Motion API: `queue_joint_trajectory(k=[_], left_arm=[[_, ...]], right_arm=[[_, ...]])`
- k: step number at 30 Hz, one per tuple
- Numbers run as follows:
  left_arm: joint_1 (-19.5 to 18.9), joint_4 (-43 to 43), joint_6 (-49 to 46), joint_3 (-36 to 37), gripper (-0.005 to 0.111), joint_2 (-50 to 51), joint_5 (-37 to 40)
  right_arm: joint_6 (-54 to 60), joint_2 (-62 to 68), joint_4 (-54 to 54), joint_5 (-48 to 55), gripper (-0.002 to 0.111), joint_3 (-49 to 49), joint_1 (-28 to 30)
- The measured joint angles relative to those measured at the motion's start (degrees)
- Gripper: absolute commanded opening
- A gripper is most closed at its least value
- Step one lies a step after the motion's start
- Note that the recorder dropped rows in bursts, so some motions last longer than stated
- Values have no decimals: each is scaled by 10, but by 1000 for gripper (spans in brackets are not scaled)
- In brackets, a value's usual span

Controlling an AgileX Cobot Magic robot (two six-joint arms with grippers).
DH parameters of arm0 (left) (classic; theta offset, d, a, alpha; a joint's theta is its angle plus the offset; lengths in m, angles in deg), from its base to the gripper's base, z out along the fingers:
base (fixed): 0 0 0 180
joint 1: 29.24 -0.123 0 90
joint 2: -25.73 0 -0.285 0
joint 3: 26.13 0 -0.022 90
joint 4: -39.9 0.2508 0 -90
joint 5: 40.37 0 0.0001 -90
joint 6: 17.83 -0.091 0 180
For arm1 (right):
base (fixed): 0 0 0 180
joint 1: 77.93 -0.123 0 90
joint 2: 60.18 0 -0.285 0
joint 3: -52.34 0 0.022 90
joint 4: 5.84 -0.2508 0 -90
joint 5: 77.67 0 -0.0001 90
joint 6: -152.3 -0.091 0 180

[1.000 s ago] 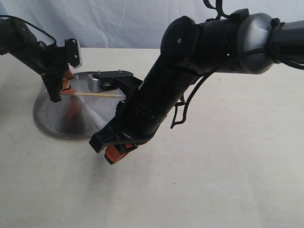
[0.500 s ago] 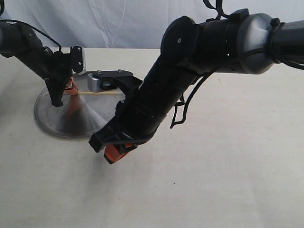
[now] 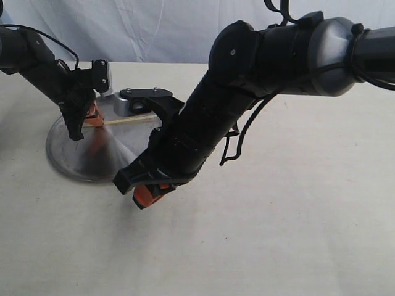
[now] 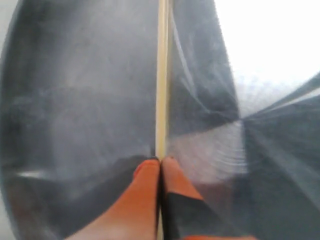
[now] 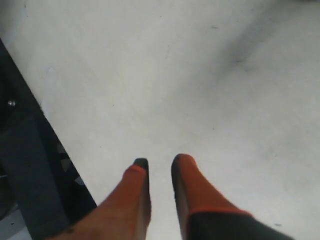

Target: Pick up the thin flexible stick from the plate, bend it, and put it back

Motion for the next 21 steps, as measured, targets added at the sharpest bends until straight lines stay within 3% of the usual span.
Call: queue_joint_trajectory(k=[14,17,21], left_arm=[[3,-30,2,5,0,-64,34],[3,-35,2,6,9,-63,26],[3,-39,17,6,32,-45,18]], right_arm=[[1,0,0,-10,19,0,0],[1,0,1,-6,19,0,0],[1,0,1,-3,19,0,0]])
